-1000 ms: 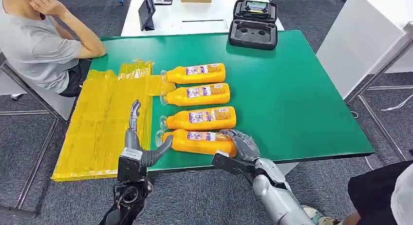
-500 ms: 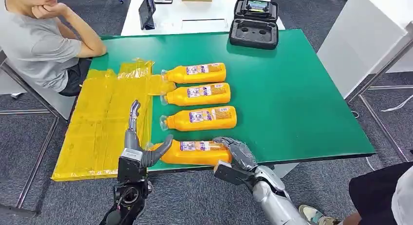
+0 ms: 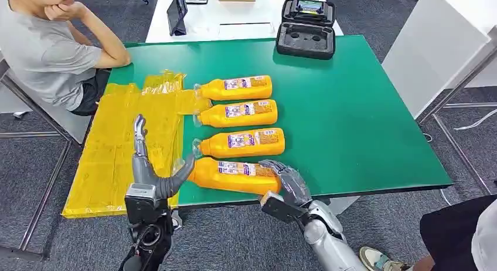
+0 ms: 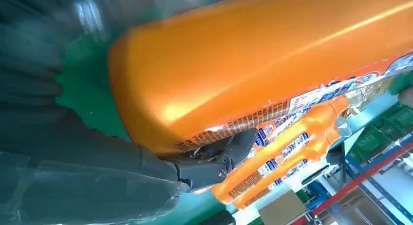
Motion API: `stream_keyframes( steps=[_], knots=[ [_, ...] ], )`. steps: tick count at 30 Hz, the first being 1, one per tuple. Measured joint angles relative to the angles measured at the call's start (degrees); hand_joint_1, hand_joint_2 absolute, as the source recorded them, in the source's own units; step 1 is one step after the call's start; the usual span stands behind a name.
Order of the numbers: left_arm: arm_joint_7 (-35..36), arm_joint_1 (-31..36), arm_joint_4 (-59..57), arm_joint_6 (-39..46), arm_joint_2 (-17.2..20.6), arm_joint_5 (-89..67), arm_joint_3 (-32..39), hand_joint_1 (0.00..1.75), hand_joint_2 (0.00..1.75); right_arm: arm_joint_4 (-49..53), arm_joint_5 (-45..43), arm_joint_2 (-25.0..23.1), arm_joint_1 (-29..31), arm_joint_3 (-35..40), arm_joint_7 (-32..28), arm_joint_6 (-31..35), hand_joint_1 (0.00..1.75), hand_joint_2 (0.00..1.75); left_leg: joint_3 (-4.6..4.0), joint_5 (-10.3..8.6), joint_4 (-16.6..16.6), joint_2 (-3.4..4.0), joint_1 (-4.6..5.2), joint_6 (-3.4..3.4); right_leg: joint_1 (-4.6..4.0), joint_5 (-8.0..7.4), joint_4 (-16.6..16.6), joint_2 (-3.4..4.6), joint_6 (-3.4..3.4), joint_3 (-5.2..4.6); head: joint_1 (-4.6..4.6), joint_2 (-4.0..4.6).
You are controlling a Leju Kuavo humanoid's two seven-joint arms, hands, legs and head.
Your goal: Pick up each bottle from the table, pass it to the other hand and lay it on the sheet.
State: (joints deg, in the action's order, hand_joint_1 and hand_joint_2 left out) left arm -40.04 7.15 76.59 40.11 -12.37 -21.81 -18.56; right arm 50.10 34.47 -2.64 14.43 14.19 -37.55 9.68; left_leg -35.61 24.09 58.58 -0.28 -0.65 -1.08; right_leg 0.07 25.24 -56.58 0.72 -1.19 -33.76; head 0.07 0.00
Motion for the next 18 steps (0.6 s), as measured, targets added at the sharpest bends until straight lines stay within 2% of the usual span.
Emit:
stream_keyframes(
  steps=[12, 18],
  knots=[
    [0.0, -3.5, 11.3, 0.0, -2.1, -2.8, 4.2, 0.0, 1.75, 0.2, -2.1, -0.1, -0.6, -1.0, 0.5, 7.9, 1.75, 1.75, -0.03, 0.0, 0.0, -0.01, 0.01, 0.0, 0.0, 0.0, 0.0, 0.0, 0.0, -0.03, 0.0, 0.0],
    [0.0, -4.5, 14.2, 0.0, -2.7, 0.5, 5.1, 0.0, 1.75, 1.0, -4.8, -0.7, -1.2, -2.4, -0.4, 11.2, 1.75, 1.75, -0.04, 0.0, 0.0, 0.0, 0.0, 0.0, 0.0, 0.0, 0.0, 0.0, 0.0, -0.05, 0.02, 0.0]
  ],
)
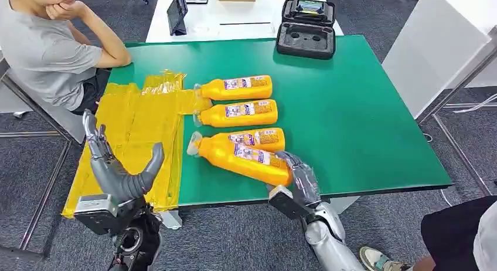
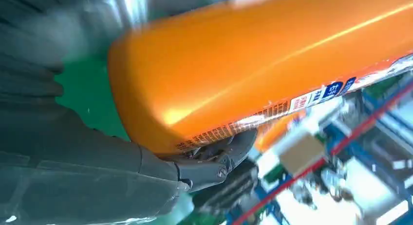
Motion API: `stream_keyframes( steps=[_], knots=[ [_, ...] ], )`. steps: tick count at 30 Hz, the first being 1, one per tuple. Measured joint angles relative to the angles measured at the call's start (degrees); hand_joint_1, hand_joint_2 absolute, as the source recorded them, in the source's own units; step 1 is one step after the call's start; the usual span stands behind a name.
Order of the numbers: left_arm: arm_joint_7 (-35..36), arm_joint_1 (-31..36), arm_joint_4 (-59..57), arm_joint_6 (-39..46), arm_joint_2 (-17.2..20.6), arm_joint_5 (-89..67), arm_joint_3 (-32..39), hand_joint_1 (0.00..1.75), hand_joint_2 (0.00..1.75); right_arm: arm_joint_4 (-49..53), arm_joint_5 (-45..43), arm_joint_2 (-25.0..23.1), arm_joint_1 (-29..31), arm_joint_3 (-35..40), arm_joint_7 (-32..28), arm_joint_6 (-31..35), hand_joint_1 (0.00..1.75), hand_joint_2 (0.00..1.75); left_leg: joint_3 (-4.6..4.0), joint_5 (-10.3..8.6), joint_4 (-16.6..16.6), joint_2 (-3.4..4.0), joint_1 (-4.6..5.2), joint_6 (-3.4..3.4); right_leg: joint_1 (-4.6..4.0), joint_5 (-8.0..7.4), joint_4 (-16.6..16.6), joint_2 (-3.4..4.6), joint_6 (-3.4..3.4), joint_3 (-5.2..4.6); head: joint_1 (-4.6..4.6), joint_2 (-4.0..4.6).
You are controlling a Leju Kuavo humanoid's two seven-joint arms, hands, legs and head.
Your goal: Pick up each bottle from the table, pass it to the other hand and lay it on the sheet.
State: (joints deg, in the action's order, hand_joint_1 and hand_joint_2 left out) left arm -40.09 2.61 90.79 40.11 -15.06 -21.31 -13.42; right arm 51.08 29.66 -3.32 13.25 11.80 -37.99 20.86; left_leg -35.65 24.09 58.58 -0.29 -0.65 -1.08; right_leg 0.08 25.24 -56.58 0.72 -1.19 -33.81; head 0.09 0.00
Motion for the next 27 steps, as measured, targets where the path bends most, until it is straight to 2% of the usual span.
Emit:
stream_keyframes(
  steps=[3, 8, 14, 22, 27],
  knots=[
    [0.0, -0.6, -0.8, -0.1, 0.2, 4.8, -0.6, 0.0, 1.75, 3.2, -4.4, -0.6, -1.1, -0.9, -1.8, 5.7, 1.75, 1.75, -0.01, 0.0, 0.0, -0.01, 0.0, 0.0, 0.0, 0.0, 0.0, -0.01, 0.0, -0.01, -0.02, 0.0],
    [0.0, -1.3, -3.2, -0.7, 0.7, 9.4, -3.1, 0.0, 1.75, 7.4, -7.2, -0.7, -2.2, -1.0, -1.9, 7.8, 1.75, 1.75, -0.01, 0.0, 0.0, -0.03, 0.01, 0.0, 0.01, 0.0, 0.0, -0.02, -0.01, -0.04, -0.02, 0.0],
    [4.9, -0.8, -12.9, -12.2, 4.1, 22.2, -11.7, 0.0, 1.75, 15.3, -13.8, -0.2, -3.5, 0.5, -2.0, 11.6, 1.75, 1.75, -0.06, 0.01, 0.0, -0.01, 0.02, 0.0, 0.01, 0.0, 0.0, -0.01, 0.0, -0.07, -0.02, 0.0],
    [5.7, 0.2, -17.7, -14.3, 6.1, 24.1, -15.1, 0.0, 1.75, 20.2, -15.0, 0.9, -4.2, 2.9, -2.1, 12.3, 1.75, 1.75, -0.06, 0.0, 0.0, 0.0, 0.0, 0.0, 0.0, 0.0, 0.0, -0.01, 0.0, -0.08, -0.04, 0.0],
    [7.1, 0.8, -18.2, -22.3, 6.6, 28.9, -16.5, 0.0, 1.75, 20.4, -15.3, 1.2, -3.5, 4.4, -2.1, 11.1, 1.75, 1.75, -0.1, 0.0, 0.0, -0.01, 0.0, -0.01, 0.0, 0.0, 0.0, -0.02, 0.0, -0.07, -0.02, 0.0]
  ],
)
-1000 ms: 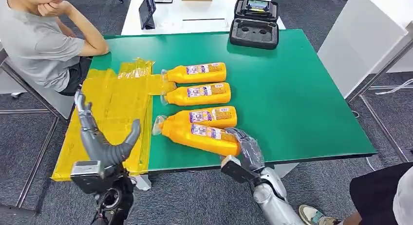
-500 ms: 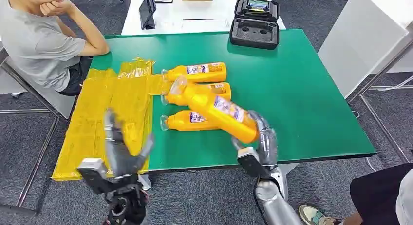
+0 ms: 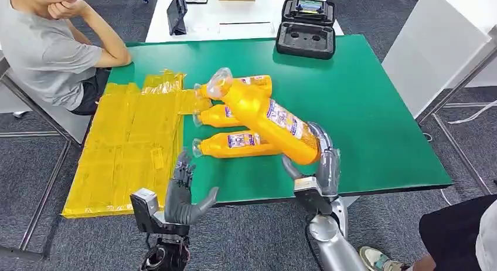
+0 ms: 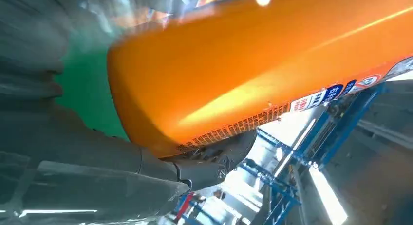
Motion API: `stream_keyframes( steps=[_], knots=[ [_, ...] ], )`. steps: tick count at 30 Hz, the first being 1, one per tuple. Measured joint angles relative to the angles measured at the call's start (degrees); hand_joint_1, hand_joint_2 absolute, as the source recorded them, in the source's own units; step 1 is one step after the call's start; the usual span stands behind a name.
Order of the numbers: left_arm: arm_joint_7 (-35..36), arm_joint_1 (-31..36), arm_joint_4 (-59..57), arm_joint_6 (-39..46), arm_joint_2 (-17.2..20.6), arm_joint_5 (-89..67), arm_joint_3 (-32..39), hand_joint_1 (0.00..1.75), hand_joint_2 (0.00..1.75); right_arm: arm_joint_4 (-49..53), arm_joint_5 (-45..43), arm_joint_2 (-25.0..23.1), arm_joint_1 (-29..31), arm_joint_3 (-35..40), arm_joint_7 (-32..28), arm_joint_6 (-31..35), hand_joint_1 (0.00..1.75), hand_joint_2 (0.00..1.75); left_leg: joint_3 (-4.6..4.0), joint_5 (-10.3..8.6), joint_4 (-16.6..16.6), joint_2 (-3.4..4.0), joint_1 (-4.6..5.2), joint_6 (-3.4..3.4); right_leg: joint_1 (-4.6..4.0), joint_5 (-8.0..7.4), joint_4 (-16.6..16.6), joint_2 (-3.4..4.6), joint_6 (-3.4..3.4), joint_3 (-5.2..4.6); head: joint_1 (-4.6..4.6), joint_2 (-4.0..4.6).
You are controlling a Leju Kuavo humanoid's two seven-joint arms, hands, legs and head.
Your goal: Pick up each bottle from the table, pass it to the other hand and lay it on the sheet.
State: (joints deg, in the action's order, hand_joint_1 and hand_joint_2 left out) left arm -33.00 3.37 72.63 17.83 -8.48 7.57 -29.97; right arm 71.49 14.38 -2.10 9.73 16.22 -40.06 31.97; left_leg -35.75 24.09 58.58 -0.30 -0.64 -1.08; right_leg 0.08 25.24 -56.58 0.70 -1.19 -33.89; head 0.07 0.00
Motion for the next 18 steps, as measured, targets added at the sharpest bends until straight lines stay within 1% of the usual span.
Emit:
stream_keyframes(
  steps=[3, 6, 13, 18],
  knots=[
    [1.0, 1.0, 0.0, -4.6, 0.2, 3.0, -0.8, 0.0, 1.75, -0.5, 0.5, 0.0, 1.4, 1.2, 0.0, -0.8, 1.75, 1.75, 0.01, 0.0, 0.0, 0.0, 0.0, 0.0, 0.0, 0.0, 0.0, 0.0, 0.0, 0.01, 0.02, 0.0],
    [1.8, 1.4, 0.2, -7.3, 0.3, 5.7, -0.8, 0.0, 1.75, -1.3, 0.9, 0.0, 2.1, 2.5, 0.0, -0.6, 1.75, 1.75, 0.01, -0.01, 0.0, -0.02, 0.0, 0.0, 0.0, 0.0, 0.0, -0.01, 0.0, 0.02, 0.0, 0.0],
    [3.2, 1.9, 0.3, -10.3, 0.6, 8.3, -0.8, 0.0, 1.75, -2.7, 1.0, 0.0, 2.5, 4.0, 0.0, 0.0, 1.75, 1.75, 0.0, -0.01, 0.0, -0.02, 0.0, 0.0, 0.0, 0.0, 0.0, -0.01, 0.0, 0.0, -0.02, 0.0],
    [5.2, 2.7, 0.3, -12.8, 0.7, 11.3, -1.6, 0.0, 1.75, -4.4, 2.9, 0.1, 3.1, 6.5, 0.0, 2.5, 1.75, 1.75, 0.0, -0.01, 0.0, -0.01, 0.0, 0.0, 0.0, 0.0, 0.0, -0.01, 0.0, 0.0, 0.0, 0.0]
  ],
)
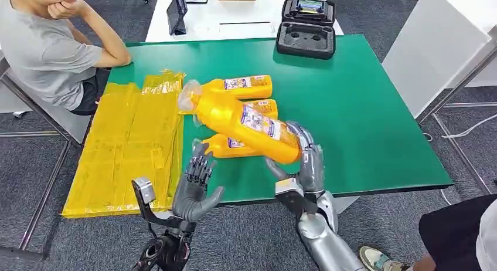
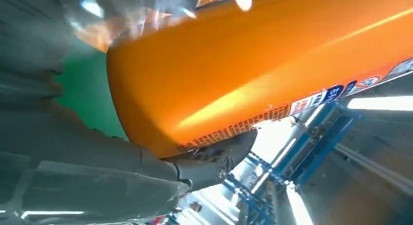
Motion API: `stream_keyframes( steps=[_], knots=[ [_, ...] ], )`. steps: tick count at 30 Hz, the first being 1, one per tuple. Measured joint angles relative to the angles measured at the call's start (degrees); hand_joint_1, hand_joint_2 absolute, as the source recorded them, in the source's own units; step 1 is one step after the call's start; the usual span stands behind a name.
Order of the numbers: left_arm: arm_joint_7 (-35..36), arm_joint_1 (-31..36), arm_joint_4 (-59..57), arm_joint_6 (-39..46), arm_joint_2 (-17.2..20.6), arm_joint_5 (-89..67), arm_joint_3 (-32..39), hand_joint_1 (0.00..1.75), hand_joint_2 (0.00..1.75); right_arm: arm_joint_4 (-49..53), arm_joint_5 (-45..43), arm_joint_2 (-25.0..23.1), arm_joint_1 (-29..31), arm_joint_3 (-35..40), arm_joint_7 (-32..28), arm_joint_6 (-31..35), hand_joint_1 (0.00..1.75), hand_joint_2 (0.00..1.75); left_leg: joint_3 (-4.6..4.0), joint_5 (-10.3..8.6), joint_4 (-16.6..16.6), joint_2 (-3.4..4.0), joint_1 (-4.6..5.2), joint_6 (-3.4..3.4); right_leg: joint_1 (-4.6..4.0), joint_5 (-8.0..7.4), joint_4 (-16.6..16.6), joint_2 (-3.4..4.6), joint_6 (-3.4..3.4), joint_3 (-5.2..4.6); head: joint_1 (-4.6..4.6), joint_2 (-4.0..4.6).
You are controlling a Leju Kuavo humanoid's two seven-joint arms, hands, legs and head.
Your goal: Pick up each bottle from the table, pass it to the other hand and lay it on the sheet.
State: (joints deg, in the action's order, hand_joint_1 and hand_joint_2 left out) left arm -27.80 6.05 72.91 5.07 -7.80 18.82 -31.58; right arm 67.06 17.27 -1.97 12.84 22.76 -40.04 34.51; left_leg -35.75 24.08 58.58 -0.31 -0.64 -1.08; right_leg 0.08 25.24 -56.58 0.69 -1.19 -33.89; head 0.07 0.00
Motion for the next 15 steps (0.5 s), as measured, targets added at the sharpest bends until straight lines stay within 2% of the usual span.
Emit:
stream_keyframes(
  steps=[15],
  knots=[
    [-0.6, 2.7, -1.6, 2.2, 0.4, -0.5, -1.6, 0.0, 1.75, -6.2, 1.8, -0.2, 1.5, 7.2, 0.0, 2.2, 1.75, 1.75, 0.0, -0.01, 0.0, 0.0, 0.0, 0.0, 0.0, 0.0, 0.0, 0.0, 0.0, 0.0, -0.02, 0.0]
  ],
)
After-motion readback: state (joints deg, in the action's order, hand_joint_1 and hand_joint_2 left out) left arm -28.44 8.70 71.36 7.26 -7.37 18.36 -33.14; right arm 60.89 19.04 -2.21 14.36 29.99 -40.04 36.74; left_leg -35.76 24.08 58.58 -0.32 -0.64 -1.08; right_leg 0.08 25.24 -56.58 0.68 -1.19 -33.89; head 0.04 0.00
